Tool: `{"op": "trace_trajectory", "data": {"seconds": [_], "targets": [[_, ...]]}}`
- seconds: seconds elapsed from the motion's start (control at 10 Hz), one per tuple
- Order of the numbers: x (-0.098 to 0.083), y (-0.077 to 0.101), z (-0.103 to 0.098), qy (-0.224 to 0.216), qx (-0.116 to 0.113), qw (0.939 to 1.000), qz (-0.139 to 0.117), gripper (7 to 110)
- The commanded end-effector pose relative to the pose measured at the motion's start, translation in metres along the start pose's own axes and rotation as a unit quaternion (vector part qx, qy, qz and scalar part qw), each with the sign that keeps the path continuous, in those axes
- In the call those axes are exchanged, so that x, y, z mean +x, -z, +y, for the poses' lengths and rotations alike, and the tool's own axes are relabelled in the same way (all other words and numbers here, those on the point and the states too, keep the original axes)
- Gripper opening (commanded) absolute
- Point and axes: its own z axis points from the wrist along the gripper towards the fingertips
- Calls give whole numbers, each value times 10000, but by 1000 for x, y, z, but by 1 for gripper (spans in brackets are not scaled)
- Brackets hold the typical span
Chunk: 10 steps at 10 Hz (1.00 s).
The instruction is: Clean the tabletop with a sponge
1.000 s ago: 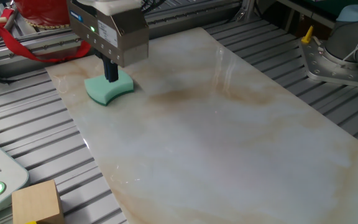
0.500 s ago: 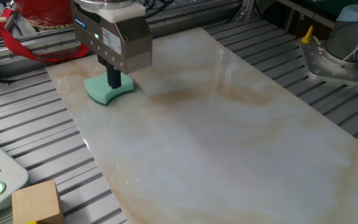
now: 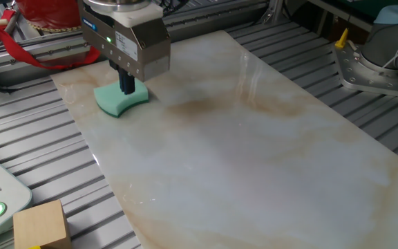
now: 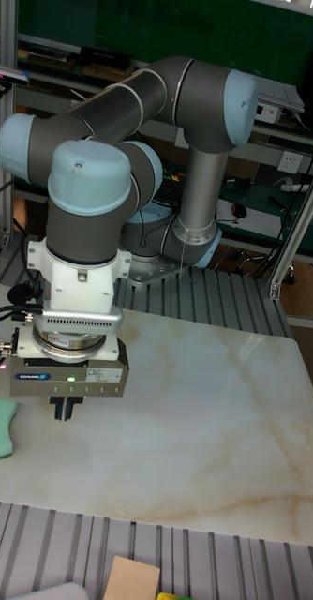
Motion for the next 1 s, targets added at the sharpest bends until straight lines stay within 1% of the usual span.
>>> {"op": "trace_trajectory", "data": {"seconds": [0.0, 0.1, 0.2, 0.3, 0.4, 0.5, 0.6, 0.7, 0.8, 0.9], "targets": [[11, 2, -1, -99, -1, 9997, 219, 7], [8, 1, -1, 40, -9, 9999, 164, 7], [1, 2, -10, 327, 183, 9993, 20, 7], [-8, 2, -10, 446, 193, 9987, -163, 7], [-14, 2, -1, 296, 18, 9992, -274, 7], [-11, 2, -12, 317, 225, 9990, -214, 7], [-13, 3, -31, 556, 612, 9963, -226, 7], [-17, 3, -23, 1200, 478, 9912, -298, 7], [-20, 2, -10, 1303, 234, 9905, -371, 7], [-19, 2, 1, 1173, 13, 9924, -377, 7]]}}
